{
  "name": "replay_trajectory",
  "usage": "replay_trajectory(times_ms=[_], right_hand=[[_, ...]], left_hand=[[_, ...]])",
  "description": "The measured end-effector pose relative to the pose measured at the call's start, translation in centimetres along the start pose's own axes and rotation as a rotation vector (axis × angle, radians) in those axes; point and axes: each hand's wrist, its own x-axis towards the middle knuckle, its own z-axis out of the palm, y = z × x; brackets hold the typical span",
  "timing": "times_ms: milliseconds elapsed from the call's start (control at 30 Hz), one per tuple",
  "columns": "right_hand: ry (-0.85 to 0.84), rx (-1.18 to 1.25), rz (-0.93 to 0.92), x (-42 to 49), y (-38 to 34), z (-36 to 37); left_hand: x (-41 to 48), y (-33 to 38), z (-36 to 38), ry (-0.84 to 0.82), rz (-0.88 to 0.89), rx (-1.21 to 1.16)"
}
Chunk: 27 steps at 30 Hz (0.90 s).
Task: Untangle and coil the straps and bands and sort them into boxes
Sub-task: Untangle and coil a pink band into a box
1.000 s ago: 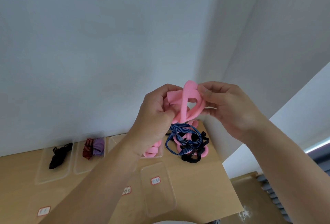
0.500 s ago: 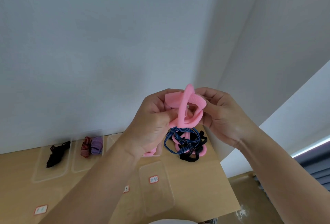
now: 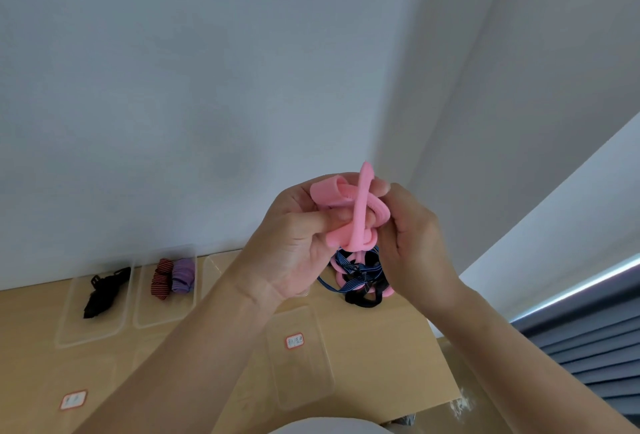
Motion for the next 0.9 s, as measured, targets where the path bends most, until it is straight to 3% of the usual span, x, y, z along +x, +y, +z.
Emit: replay_trajectory(times_ms=[133,267,400,567,700,900], right_hand=[[-0.055,0.020,0.034,0.2,0.1,-0.9],[0.079,-0.137,-0.036,0.2,0.1,-1.1],[0.082,-0.085,0.078,0.4,-0.7,-1.4],[-0.157,0.119,0.266,1.1,-1.4,-2.5],[-0.209,0.333,0.402,1.2,-1.6,-3.0],[-0.456,0.352,0.495,1.9,-1.5,-4.5]], left_hand=[[-0.5,0.4,0.4,0.005,-0.111,-0.007],[-0.2,0.3,0.9,0.056,-0.182,0.016],[-0.4,0.1,0.8,0.108,-0.203,-0.005],[-0.1,-0.1,-0.3,0.165,-0.130,-0.115],[-0.6,0.2,0.0,0.110,-0.157,-0.115],[-0.9,-0.1,0.2,0.156,-0.199,-0.177]])
